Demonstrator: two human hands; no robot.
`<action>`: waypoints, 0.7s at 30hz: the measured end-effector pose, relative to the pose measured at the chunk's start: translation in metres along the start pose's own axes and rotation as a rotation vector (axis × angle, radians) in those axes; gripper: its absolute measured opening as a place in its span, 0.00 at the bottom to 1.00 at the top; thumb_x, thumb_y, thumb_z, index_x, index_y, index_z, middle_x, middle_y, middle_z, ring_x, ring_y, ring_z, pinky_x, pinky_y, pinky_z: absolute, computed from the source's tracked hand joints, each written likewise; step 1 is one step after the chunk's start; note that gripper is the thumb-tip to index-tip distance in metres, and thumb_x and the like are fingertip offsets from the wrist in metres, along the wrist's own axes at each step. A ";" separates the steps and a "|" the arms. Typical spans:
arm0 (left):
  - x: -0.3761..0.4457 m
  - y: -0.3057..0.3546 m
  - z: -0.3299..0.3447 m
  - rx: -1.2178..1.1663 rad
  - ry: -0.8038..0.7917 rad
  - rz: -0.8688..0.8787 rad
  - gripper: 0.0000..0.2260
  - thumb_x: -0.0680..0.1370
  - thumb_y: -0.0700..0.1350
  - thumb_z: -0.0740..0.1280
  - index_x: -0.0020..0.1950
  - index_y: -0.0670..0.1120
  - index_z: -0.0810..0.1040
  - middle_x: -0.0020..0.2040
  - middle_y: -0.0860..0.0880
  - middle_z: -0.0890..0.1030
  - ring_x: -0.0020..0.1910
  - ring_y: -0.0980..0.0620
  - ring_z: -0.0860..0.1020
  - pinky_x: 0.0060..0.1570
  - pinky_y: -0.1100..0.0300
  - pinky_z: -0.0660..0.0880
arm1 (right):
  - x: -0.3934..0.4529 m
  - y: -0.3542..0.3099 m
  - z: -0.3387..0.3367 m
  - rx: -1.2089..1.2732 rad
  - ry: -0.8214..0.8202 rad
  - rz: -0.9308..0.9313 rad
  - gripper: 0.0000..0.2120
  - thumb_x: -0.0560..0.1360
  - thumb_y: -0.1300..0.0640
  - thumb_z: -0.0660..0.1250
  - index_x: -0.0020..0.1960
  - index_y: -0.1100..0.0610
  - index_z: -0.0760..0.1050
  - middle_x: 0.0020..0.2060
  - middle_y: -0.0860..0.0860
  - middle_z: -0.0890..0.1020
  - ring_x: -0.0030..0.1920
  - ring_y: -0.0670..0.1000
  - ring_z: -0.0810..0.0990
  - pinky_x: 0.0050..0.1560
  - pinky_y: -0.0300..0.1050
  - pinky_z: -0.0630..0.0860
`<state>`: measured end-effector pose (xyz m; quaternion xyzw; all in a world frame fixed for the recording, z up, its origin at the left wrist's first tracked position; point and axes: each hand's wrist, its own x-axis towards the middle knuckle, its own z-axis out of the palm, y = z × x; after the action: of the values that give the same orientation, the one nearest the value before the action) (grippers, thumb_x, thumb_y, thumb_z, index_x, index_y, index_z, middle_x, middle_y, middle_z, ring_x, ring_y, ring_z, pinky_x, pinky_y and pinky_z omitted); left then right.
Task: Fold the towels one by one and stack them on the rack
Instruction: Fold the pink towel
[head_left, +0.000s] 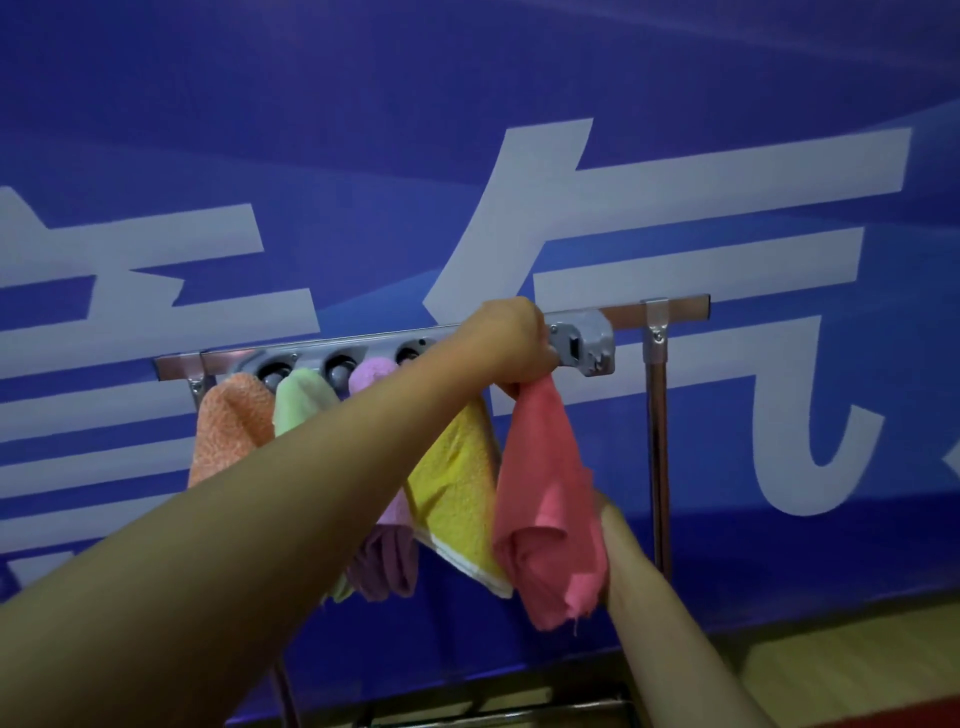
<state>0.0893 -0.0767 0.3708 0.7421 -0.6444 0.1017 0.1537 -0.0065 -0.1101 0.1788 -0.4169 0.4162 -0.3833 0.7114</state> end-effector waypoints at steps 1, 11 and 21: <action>-0.001 -0.004 0.001 0.004 0.032 0.017 0.13 0.80 0.51 0.70 0.57 0.43 0.83 0.52 0.43 0.86 0.52 0.44 0.84 0.53 0.50 0.82 | 0.004 0.004 0.003 0.031 0.022 0.025 0.15 0.86 0.56 0.58 0.44 0.60 0.75 0.37 0.56 0.75 0.38 0.54 0.73 0.38 0.47 0.71; -0.002 -0.025 -0.012 0.025 -0.018 0.192 0.09 0.77 0.53 0.75 0.53 0.49 0.89 0.46 0.51 0.88 0.48 0.52 0.84 0.55 0.51 0.81 | 0.005 0.026 -0.002 0.078 0.065 -0.051 0.14 0.84 0.51 0.64 0.43 0.58 0.79 0.27 0.51 0.75 0.30 0.51 0.74 0.31 0.40 0.73; -0.007 -0.010 0.001 0.127 0.005 0.140 0.13 0.82 0.49 0.68 0.57 0.42 0.85 0.52 0.40 0.85 0.53 0.42 0.81 0.53 0.49 0.80 | -0.026 0.032 -0.004 0.123 0.057 -0.051 0.11 0.84 0.55 0.64 0.49 0.60 0.81 0.35 0.55 0.81 0.37 0.54 0.80 0.35 0.43 0.76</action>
<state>0.0983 -0.0691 0.3667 0.7031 -0.6867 0.1548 0.1006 -0.0132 -0.0770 0.1552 -0.3719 0.4014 -0.4379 0.7134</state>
